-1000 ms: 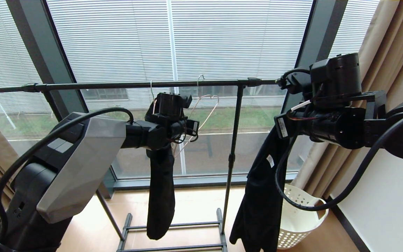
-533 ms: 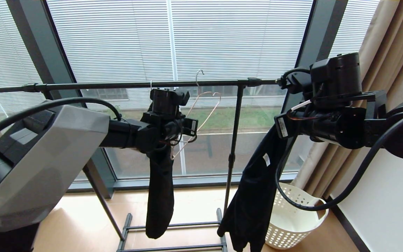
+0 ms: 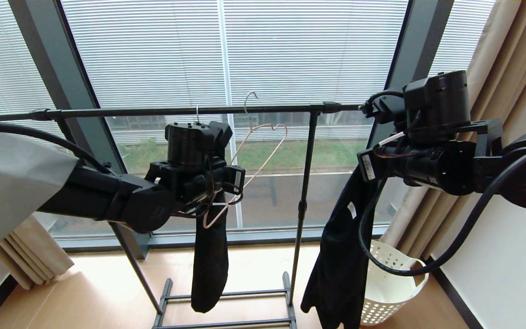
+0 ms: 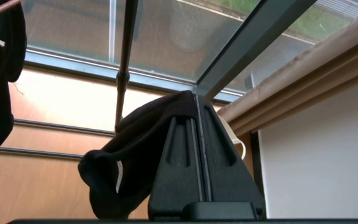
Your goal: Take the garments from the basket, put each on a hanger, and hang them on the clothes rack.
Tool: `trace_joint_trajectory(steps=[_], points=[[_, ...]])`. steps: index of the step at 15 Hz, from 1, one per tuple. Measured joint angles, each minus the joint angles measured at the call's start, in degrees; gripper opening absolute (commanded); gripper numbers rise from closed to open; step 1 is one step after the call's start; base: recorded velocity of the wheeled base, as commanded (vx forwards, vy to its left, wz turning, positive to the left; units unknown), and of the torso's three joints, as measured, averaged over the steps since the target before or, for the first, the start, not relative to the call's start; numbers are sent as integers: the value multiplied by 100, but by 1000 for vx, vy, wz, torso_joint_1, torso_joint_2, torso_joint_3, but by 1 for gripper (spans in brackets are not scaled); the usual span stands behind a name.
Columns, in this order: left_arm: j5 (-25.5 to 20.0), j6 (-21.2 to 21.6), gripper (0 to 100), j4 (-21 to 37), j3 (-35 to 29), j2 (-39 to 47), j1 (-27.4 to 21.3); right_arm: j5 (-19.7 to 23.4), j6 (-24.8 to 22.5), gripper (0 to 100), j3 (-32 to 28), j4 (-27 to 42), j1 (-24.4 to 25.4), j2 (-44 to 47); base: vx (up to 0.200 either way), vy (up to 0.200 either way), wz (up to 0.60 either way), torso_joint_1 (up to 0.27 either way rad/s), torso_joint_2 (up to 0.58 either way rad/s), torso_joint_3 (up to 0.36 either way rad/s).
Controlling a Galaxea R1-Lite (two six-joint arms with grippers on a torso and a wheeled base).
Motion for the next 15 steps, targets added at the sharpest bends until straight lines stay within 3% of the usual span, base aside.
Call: trace_joint_trajectory(steps=[5,10,15], points=[[-41,0,0,-1114,1679,-708,-37,-112,0,0,15,2,24,21,0,0,0,0,0,0],[-645,2,0,-2582,3686,-1292,-33,-477,0,0,9,0,35,118,0,0,0,0,0,0],[-1133,-20,0,-4626,5494,-1493,-37,-660,-85,0,-16,0,35,252,0,0,0,0,0,0]])
